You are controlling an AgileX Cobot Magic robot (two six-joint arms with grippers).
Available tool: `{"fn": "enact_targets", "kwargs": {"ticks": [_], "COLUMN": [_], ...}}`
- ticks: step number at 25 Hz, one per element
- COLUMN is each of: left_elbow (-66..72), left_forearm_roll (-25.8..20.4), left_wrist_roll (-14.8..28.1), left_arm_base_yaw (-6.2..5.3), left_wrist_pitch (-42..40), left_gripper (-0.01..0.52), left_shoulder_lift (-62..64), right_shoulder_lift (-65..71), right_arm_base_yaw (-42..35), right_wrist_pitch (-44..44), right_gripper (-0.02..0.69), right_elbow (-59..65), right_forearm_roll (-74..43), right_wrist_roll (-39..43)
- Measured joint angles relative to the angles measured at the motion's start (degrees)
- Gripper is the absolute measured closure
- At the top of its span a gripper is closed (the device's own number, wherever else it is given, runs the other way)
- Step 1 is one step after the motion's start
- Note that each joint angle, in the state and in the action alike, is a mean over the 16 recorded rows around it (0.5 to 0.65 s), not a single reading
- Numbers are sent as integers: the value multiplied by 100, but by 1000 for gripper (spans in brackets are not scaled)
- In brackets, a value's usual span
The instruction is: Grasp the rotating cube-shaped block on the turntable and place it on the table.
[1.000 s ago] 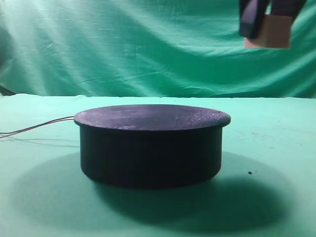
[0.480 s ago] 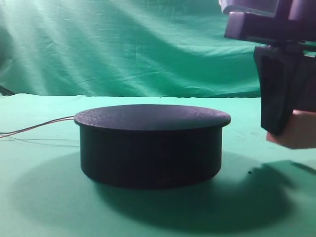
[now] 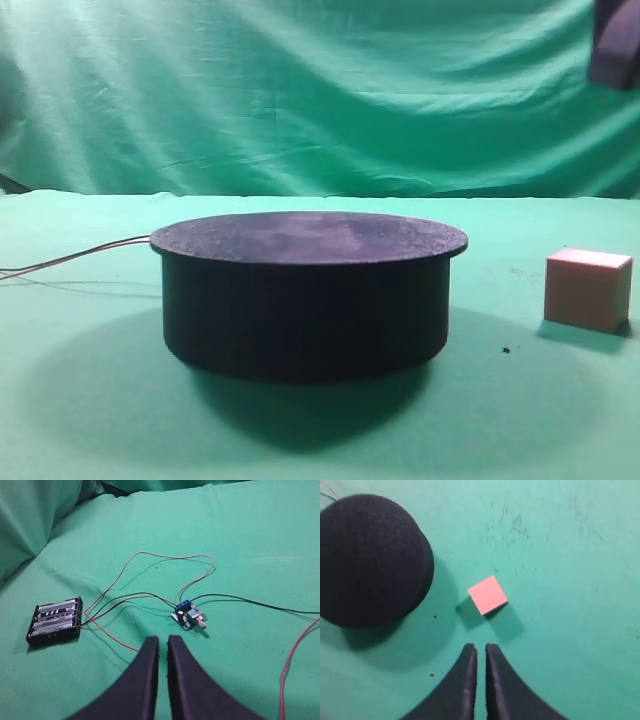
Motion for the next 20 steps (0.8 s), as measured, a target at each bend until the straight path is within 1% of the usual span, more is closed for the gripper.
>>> {"fn": "enact_targets", "kwargs": {"ticks": [2,4,11,16,20], "left_elbow": [0,0,0,0,0], "left_forearm_roll": [0,0,0,0,0], "left_wrist_roll": [0,0,0,0,0], "left_arm_base_yaw": [0,0,0,0,0], "left_wrist_pitch": [0,0,0,0,0], "left_gripper": [514,514,514,514,514], "left_shoulder_lift": [0,0,0,0,0], "right_shoulder_lift": [-327,-589,-1078,-1217,-1419], "right_arm_base_yaw": [0,0,0,-33,-260], "right_wrist_pitch": [1,-50,-303,-558,-970], "right_gripper": [657,665,665,665,665], "right_elbow": [102,203,417,488,751], "right_forearm_roll": [32,81,133,-178,-574], "right_wrist_roll": [13,19,-94,-290,-473]}}
